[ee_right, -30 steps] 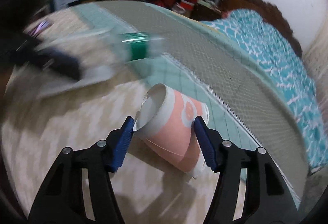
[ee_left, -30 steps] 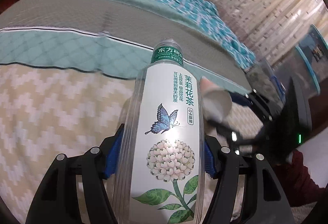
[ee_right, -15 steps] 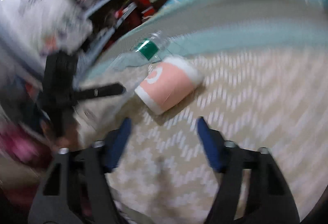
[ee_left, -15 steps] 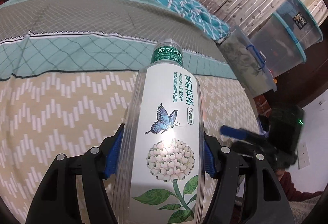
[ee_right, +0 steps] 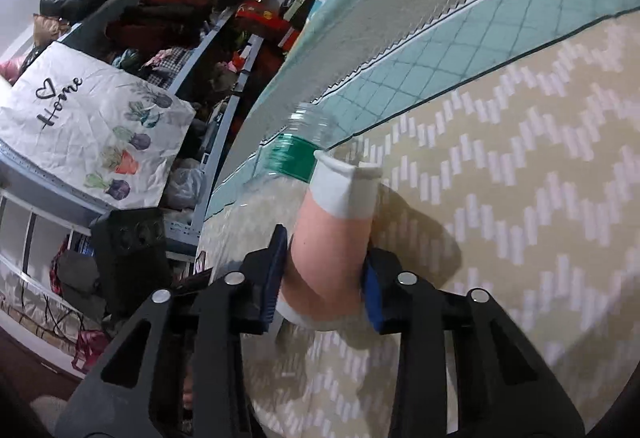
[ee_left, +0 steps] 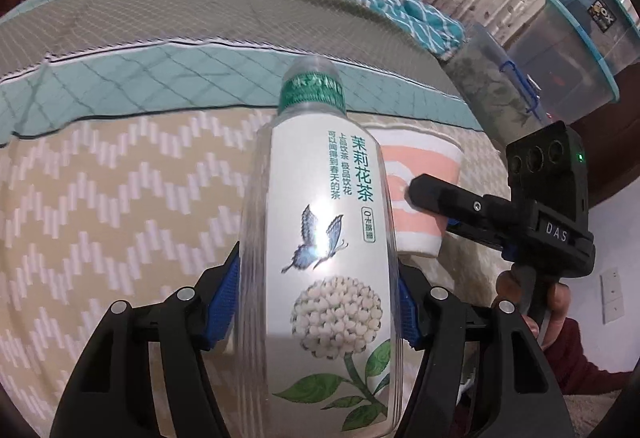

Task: Collect trash
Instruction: 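Carry the bottle and cup to the beige bin and open both tools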

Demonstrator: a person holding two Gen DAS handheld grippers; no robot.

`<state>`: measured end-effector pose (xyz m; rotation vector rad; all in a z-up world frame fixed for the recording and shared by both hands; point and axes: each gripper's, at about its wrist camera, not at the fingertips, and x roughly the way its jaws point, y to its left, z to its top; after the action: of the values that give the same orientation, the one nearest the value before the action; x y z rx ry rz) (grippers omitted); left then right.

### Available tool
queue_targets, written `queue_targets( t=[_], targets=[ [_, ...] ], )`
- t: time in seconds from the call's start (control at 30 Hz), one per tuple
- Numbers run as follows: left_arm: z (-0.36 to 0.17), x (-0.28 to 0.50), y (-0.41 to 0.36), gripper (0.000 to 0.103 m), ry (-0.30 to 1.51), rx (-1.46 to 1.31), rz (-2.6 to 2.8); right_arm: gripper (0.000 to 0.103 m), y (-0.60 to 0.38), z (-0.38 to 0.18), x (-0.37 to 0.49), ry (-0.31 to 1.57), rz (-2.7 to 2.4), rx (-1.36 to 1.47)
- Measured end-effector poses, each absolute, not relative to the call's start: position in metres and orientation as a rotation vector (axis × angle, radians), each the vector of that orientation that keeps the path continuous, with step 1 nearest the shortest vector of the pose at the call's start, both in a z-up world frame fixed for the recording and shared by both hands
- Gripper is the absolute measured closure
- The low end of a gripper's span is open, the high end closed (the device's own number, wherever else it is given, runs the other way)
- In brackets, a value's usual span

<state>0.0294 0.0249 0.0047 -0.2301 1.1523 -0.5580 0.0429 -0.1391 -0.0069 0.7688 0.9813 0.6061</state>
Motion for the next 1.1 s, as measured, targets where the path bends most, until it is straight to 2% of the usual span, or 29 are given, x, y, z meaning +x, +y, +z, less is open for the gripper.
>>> queue_targets(
  t=[0.33, 0.77, 0.93, 0.97, 1.0, 1.03, 1.07, 1.1],
  targets=[
    [0.002, 0.033, -0.09, 0.042, 1.228, -0.116, -0.766, 0.068, -0.3, -0.011, -0.042, 0.795, 0.327, 0.963],
    [0.03, 0.068, -0.394, 0.042, 1.281, 0.111, -1.154, 0.068, -0.535, -0.002, -0.132, 0.514, -0.119, 0.99],
    [0.028, 0.077, -0.5, 0.042, 1.256, 0.226, -1.191, 0.068, -0.599, -0.004, -0.13, 0.505, -0.246, 0.968],
    [0.026, 0.079, -0.511, 0.039, 1.256, 0.236, -1.187, 0.062, -0.603, -0.005, -0.127, 0.514, -0.26, 0.96],
    [0.021, 0.082, -0.526, 0.023, 1.262, 0.253, -1.175, 0.06, -0.61, -0.008, -0.122, 0.53, -0.289, 0.95],
    [0.017, 0.086, -0.537, 0.018, 1.261, 0.271, -1.141, 0.047, -0.614, -0.011, -0.12, 0.544, -0.321, 0.947],
    [0.016, 0.089, -0.544, 0.017, 1.256, 0.28, -1.115, 0.035, -0.615, -0.012, -0.12, 0.537, -0.342, 0.95],
    [0.015, 0.091, -0.55, 0.017, 1.257, 0.284, -1.102, 0.034, -0.617, -0.012, -0.121, 0.53, -0.345, 0.949]
  ],
)
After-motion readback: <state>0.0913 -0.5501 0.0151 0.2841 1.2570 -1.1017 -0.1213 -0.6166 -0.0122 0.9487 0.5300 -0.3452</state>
